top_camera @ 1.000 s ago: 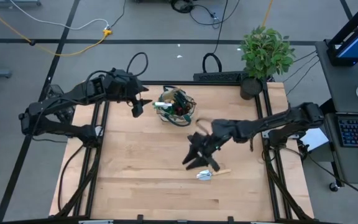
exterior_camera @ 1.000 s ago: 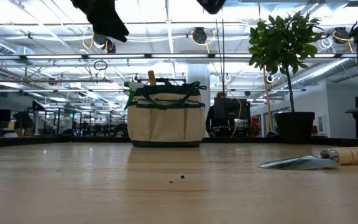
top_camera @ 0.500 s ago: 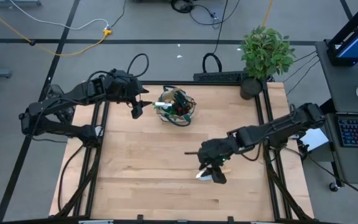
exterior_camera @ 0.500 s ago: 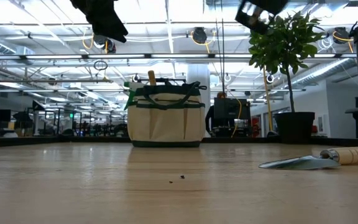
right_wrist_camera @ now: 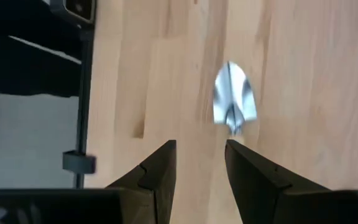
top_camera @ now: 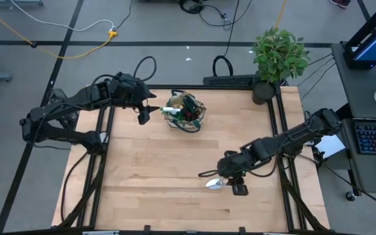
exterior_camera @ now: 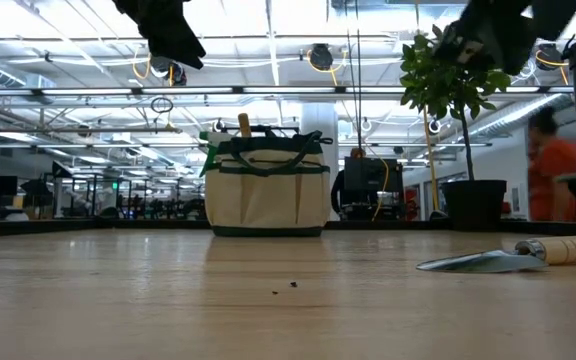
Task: Pick & Place Garden tools in Gardening bag
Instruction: Put the brown trowel into the gardening bag
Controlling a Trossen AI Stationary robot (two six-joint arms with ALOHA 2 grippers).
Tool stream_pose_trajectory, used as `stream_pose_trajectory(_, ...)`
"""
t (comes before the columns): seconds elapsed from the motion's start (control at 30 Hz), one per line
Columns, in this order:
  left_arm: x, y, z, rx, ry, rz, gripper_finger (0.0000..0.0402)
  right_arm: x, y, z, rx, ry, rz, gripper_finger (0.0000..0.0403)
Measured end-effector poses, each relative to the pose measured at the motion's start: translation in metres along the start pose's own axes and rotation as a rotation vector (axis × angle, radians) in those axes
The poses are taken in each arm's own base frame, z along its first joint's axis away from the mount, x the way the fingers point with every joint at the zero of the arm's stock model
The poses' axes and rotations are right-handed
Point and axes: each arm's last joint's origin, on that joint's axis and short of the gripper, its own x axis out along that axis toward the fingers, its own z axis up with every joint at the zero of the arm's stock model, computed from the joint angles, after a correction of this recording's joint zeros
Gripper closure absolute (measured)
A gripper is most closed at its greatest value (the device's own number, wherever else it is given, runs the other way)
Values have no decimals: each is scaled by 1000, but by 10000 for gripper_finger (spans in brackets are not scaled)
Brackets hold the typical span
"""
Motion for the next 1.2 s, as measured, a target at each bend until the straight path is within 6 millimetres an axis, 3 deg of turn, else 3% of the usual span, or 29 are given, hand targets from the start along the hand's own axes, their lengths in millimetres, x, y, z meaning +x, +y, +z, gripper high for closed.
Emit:
stream_pose_trajectory(0.1, 0, 0, 0, 0, 2, 0, 147, 0, -1, -4, 115, 39, -12, 273)
stream_pose_trajectory(0.4, 0, 0, 0, -1, 2, -1, 146, 3, -10, -11, 811, 104, -51, 273)
stream_pose_trajectory(0.67, 0, 0, 0, 3, 4, 0, 146, 28, 2, -27, 1223, 138, -3, 273)
stream_pose_trajectory(0.87, 0, 0, 0, 51, 4, 0, 146, 36, 11, -34, 1355, 76, -13, 273)
stream_pose_trajectory(1.0, 0, 0, 0, 72, 4, -1, 147, 34, 10, -34, 1354, -1, -45, 273)
stream_pose_trajectory(1.2, 0, 0, 0, 80, 4, -1, 146, 35, 1, -34, 1023, 10, -93, 273)
